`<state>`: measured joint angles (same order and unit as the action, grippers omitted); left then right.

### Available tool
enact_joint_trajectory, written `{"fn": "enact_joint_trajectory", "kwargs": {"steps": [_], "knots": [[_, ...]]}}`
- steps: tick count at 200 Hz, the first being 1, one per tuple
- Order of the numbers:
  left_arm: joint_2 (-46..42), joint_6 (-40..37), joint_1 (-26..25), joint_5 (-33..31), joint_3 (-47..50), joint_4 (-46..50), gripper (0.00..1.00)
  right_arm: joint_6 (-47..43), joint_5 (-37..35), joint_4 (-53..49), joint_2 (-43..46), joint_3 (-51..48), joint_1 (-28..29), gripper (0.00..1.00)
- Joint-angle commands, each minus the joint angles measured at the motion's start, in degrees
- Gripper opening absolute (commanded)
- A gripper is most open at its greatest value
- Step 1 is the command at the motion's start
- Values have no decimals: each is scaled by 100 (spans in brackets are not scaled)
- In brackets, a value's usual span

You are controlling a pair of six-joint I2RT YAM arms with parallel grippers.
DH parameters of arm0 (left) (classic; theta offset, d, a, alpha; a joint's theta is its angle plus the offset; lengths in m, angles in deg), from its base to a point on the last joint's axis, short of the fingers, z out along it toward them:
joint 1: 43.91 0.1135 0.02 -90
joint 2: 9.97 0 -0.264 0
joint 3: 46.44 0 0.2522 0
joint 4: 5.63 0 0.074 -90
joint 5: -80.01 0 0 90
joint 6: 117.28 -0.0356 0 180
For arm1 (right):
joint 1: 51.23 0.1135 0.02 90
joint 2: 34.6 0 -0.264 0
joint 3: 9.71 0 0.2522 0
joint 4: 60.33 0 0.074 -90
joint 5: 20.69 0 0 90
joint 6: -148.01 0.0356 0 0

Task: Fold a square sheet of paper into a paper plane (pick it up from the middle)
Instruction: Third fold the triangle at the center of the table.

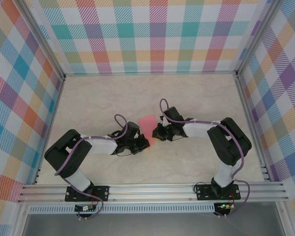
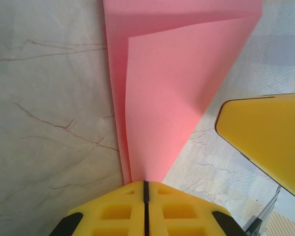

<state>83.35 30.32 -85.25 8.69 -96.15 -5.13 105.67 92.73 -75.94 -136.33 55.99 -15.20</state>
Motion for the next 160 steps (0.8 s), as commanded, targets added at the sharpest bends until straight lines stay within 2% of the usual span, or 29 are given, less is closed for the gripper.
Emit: {"fn": "enact_joint_trajectory", "kwargs": {"steps": [1,96,160], "knots": [[-93,-75,-78,138,-146,-64,8,-235,131,-68,-152,97,-26,6],[170,-50,-128,251,-219,-275,8,-239,338,53,-448,97,-35,6],[321,-179,-127,-222,-167,187,7,-526,484,281,-271,-44,-43,6]]}}
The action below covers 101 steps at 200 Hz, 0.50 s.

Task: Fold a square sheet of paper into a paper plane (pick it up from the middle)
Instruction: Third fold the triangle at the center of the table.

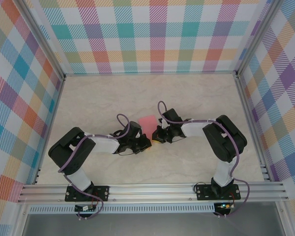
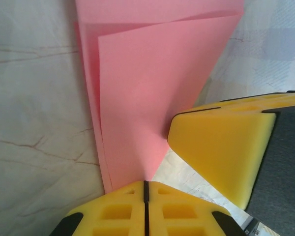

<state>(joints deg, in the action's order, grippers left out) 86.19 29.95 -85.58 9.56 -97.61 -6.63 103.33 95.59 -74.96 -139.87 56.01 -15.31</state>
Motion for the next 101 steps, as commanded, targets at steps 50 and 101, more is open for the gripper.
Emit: {"fn": "enact_joint_trajectory", "kwargs": {"steps": [50,101], "knots": [[-26,-173,-89,-454,40,456,7,-629,386,3,-165,53,-28,6],[-148,-143,-95,-562,151,667,6,-915,35,-654,-450,457,-41,6]]}}
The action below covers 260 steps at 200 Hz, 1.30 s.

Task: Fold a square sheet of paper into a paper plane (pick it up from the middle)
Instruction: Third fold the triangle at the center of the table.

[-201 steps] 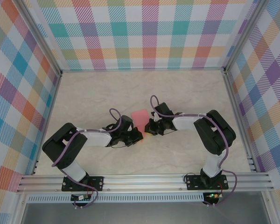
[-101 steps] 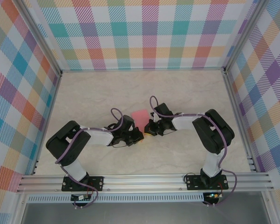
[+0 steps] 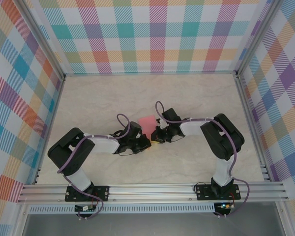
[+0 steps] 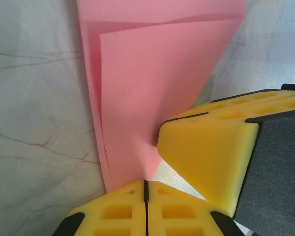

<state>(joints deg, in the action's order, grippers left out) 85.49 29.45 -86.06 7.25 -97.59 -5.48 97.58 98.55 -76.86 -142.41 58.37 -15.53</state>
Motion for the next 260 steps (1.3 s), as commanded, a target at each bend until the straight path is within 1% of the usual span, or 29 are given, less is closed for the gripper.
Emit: {"fn": "enact_joint_trajectory", "kwargs": {"steps": [1,66,117,159,171,191,216,236,260], "knots": [[-79,-92,-43,-333,155,556,6,-347,-274,-467,-201,224,-19,6],[-68,-67,-48,-352,421,1056,4,-512,-426,-584,-395,531,-494,6],[-10,-92,-43,-310,503,1086,3,-446,-590,-480,-634,723,-985,5],[-32,-111,-47,-300,535,1069,3,-393,-936,-675,-552,969,-1291,5],[-20,-127,-41,-296,509,1075,3,-414,-970,-707,-385,988,-1289,5],[-19,-137,-41,-295,465,1071,3,-397,-724,-563,12,816,-1244,5],[-3,-153,-48,-300,384,1095,3,-326,-484,-417,434,476,-1003,6],[5,-153,-46,-291,325,1112,3,-200,-318,-292,540,226,-771,6],[4,-160,-42,-299,286,1158,3,-125,-91,-207,408,144,-503,6]]}}
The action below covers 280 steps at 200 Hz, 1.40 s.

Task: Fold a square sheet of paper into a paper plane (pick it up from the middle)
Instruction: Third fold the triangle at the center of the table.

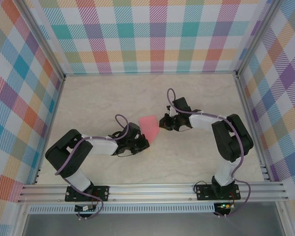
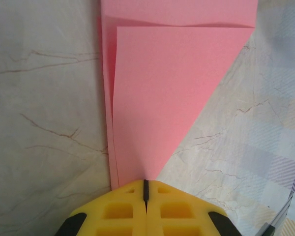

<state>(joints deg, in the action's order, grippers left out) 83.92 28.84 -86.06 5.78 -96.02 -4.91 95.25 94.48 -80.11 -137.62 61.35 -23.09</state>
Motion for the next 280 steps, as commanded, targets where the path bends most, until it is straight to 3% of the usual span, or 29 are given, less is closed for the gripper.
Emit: {"fn": "enact_joint_trajectory", "kwargs": {"steps": [1,57,125,193,238,280], "knots": [[163,-100,-45,-153,128,1106,3,109,323,119,-79,-147,262,6],[139,-101,-48,-173,118,1148,3,55,534,106,-667,189,454,6],[30,-132,-43,36,278,1115,4,166,-129,-656,-1055,514,455,6],[-175,-162,-56,265,643,1083,6,284,-293,-891,-1228,632,456,5],[-283,-628,-82,616,547,1255,6,301,-364,-1042,-1295,715,455,5],[-355,-994,-82,522,218,1730,7,324,-314,-1068,-1275,730,456,5]]}}
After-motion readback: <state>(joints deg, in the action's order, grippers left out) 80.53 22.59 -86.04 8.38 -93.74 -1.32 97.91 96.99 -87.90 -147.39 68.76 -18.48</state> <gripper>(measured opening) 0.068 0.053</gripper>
